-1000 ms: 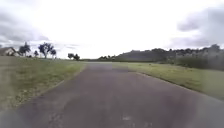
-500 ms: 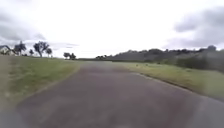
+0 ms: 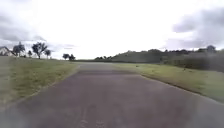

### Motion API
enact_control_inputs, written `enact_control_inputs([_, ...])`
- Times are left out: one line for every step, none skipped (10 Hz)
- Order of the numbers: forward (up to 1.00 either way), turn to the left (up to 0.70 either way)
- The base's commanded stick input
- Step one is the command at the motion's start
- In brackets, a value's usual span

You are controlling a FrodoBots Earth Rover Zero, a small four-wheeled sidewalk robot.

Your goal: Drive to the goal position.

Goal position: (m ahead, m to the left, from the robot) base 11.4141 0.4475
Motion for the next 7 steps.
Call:
enact_control_inputs([0.7,0.14])
enact_control_inputs([0.7,0.26])
enact_control_inputs([0.7,0.3])
enact_control_inputs([0.7,0.35])
enact_control_inputs([0.7,0.35])
enact_control_inputs([0.7,0.35])
enact_control_inputs([0.7,0.15])
